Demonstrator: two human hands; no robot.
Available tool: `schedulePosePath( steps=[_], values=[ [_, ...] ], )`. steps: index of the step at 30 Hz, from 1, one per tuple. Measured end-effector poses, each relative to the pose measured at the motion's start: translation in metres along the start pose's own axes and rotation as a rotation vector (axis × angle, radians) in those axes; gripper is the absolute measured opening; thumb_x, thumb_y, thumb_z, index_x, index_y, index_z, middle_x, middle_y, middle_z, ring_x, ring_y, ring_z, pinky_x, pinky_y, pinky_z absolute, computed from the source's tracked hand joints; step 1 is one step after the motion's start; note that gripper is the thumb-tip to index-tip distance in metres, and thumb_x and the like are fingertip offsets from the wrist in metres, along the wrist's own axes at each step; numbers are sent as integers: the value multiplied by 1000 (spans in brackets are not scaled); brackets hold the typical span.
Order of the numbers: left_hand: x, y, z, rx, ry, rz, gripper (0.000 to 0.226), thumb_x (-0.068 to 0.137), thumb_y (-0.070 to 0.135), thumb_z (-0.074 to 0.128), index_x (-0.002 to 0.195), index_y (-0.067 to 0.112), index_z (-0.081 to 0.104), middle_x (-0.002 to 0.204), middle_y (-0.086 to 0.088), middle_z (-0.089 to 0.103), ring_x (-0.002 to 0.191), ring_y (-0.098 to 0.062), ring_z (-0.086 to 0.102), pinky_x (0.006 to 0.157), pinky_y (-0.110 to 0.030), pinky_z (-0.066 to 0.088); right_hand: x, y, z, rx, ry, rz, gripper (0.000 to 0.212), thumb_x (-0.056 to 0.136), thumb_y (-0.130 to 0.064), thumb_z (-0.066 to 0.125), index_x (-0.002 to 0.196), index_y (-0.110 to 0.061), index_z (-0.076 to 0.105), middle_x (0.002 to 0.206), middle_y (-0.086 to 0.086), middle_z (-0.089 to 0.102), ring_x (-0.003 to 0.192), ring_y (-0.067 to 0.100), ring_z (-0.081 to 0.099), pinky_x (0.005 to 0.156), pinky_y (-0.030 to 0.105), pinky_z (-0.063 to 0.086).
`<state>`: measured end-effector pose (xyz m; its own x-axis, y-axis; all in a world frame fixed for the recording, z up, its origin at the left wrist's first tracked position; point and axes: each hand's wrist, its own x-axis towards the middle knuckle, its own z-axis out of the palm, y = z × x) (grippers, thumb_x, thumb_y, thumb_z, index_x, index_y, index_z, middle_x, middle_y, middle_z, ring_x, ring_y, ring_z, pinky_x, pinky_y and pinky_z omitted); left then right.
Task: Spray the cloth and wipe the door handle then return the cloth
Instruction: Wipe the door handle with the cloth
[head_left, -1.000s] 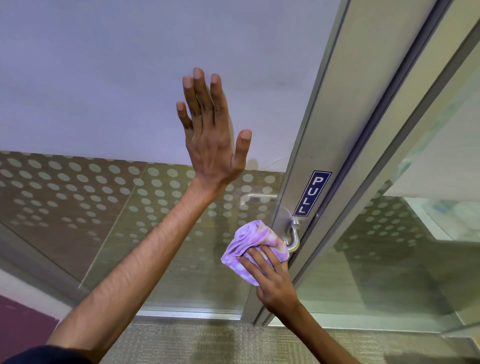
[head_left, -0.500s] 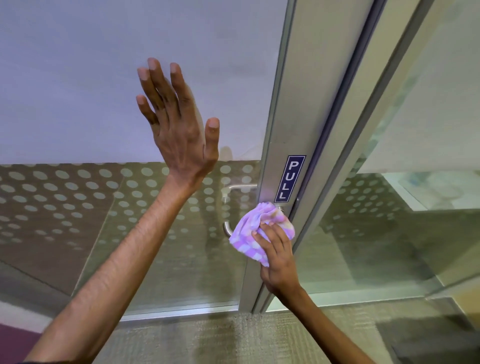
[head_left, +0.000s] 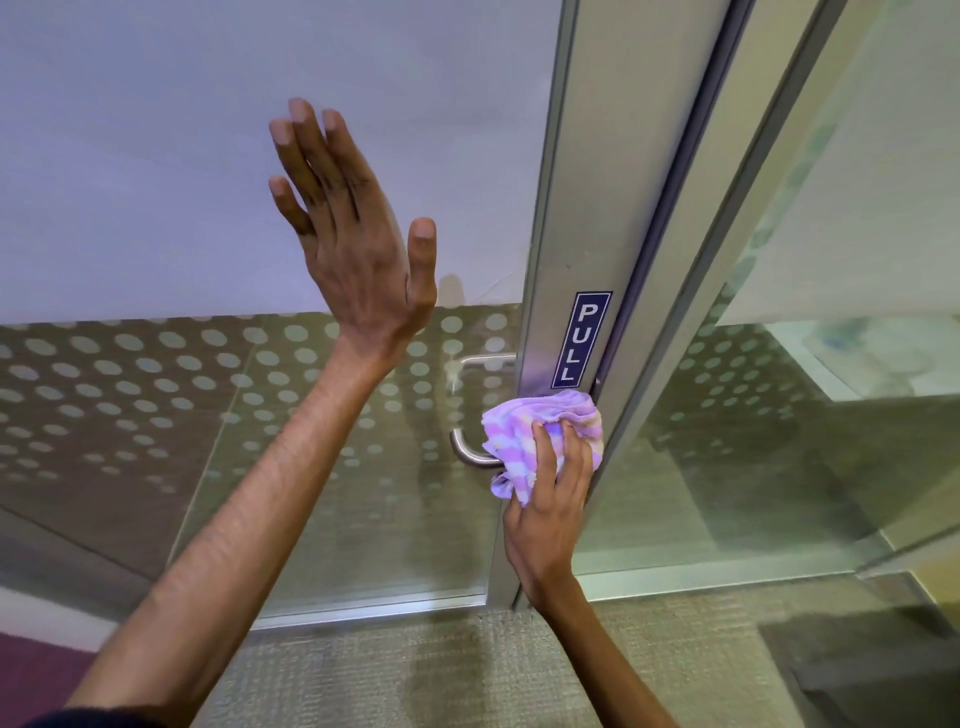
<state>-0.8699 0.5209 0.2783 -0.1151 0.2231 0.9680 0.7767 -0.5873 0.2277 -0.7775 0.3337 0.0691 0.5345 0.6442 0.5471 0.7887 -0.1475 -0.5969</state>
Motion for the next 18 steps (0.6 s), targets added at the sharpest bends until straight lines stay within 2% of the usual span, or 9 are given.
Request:
schedulePosePath(
  steps=[4,8,12,16,18],
  values=[
    [0,2,-2,16,-12,-1,85,92,60,5,149,-4,9,155,-27,12,150,-8,-23,123,-37,-15,-6,-11,4,-65,48,57,69,74,-12,54,142,-14,46,150,12,38,137,33,34,119,35,20],
    [-1,3,-5,12,-30,-2,83,93,58,6,149,-3,9,156,-27,13,151,-9,-23,124,-38,-14,-11,-13,5,-151,-2,56,77,64,-8,65,138,-22,46,144,6,42,132,30,38,105,43,31],
    [-2,3,-7,25,-42,17,79,95,56,7,151,0,7,156,-26,14,154,-15,-20,124,-38,-13,-12,-28,8,-166,-64,-6,71,65,-14,53,134,-27,48,140,-1,43,132,24,36,96,51,38],
    [-3,3,-7,26,-51,19,77,95,56,7,151,2,4,157,-24,11,151,-10,-24,124,-36,-16,-13,-40,15,-151,-174,-31,86,53,-9,72,133,-32,51,137,-3,49,130,23,40,95,50,31],
    [-2,2,-7,26,-51,18,77,96,56,7,151,2,4,157,-23,10,151,-10,-24,124,-36,-16,-12,-43,15,-157,-191,-41,88,52,-8,73,133,-34,53,135,-3,55,130,22,40,95,48,28]
  ],
)
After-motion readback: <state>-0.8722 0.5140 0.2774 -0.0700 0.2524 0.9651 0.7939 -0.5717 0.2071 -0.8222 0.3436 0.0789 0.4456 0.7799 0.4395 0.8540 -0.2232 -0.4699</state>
